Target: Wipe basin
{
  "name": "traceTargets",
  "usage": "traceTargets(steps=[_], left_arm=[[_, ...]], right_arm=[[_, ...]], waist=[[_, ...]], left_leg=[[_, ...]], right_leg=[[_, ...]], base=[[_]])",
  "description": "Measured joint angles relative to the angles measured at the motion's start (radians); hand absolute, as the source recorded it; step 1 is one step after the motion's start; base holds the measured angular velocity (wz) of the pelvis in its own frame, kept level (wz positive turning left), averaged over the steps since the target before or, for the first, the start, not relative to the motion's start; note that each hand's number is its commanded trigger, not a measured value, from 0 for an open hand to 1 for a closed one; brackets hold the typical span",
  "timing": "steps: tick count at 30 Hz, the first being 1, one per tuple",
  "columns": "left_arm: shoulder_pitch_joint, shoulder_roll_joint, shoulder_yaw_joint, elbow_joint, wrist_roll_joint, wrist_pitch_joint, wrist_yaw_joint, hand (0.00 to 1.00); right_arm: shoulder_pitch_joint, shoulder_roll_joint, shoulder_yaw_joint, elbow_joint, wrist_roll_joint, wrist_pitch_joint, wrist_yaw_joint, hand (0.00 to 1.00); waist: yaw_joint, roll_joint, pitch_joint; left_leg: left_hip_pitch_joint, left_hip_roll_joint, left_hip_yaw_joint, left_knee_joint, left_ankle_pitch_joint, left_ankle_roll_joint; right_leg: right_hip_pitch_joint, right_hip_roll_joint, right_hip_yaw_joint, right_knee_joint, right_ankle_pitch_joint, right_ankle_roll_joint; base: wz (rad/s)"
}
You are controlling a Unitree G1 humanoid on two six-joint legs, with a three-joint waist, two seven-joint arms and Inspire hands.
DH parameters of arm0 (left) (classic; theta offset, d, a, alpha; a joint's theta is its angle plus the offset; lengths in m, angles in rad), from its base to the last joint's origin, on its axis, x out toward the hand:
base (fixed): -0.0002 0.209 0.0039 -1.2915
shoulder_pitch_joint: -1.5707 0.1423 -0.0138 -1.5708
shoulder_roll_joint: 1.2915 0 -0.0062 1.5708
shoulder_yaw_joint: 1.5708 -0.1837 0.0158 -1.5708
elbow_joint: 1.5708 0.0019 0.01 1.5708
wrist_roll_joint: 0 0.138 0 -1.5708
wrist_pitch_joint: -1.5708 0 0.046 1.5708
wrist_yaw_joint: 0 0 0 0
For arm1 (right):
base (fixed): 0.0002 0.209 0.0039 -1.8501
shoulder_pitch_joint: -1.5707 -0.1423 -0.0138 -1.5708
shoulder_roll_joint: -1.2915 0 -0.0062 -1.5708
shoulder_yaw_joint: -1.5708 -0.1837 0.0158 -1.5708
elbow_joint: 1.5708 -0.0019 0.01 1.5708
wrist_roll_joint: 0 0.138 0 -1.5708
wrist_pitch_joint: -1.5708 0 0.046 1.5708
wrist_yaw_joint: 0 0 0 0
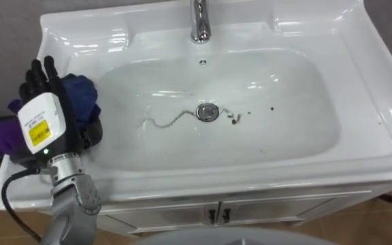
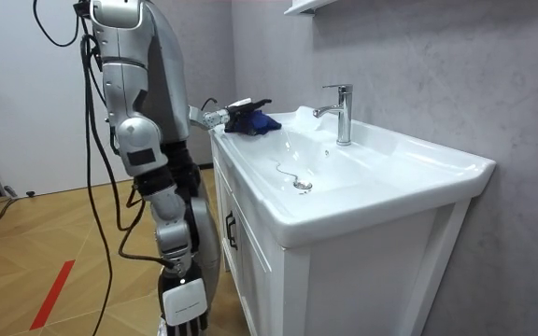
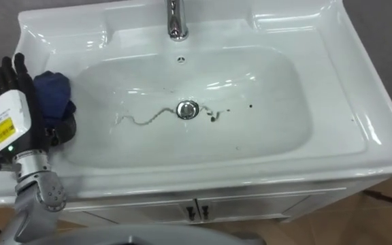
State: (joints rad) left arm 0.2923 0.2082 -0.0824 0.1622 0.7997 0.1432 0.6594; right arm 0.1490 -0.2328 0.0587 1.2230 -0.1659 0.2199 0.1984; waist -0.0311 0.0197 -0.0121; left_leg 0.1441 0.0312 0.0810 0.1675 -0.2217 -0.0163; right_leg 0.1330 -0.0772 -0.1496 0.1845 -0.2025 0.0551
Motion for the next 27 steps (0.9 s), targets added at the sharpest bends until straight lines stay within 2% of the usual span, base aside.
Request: traceTargets(steps=[8, 13, 27], left_arm=[[0.018, -0.022, -0.003, 0.016, 0.0, 0.0, -0.013, 0.0], [0.023, -0.022, -0.013, 0.016, 0.0, 0.002, -0.012, 0.0], [0.029, -0.022, -0.019, 0.028, -0.002, 0.004, 0.014, 0.0]], right_arm=[[0.007, -0.001, -0.001, -0.027, 0.016, 0.002, -0.005, 0.0], [0.007, -0.001, 0.0, -0.027, 0.036, 0.021, -0.022, 0.0], [0.014, -0.002, 0.007, -0.022, 0.078, 0.022, -0.036, 0.0]], waist=[[0.003, -0.006, 0.0002], [0.007, -0.014, -0.0001], [0.009, -0.017, -0.0005]], left_leg=[[0.006, 0.0, -0.001, -0.001, 0.0, -0.001], [0.005, -0.001, -0.003, -0.001, 0.0, -0.001], [0.008, 0.0, -0.001, -0.001, 0.001, -0.001]], right_leg=[[0.011, 0.0, -0.004, -0.013, 0.0, 0.0], [0.011, 0.0, -0.006, -0.015, 0.0, 0.0], [0.014, 0.001, -0.001, -0.015, 0.0, 0.0]], base=[[0.0], [0.0], [0.0]])
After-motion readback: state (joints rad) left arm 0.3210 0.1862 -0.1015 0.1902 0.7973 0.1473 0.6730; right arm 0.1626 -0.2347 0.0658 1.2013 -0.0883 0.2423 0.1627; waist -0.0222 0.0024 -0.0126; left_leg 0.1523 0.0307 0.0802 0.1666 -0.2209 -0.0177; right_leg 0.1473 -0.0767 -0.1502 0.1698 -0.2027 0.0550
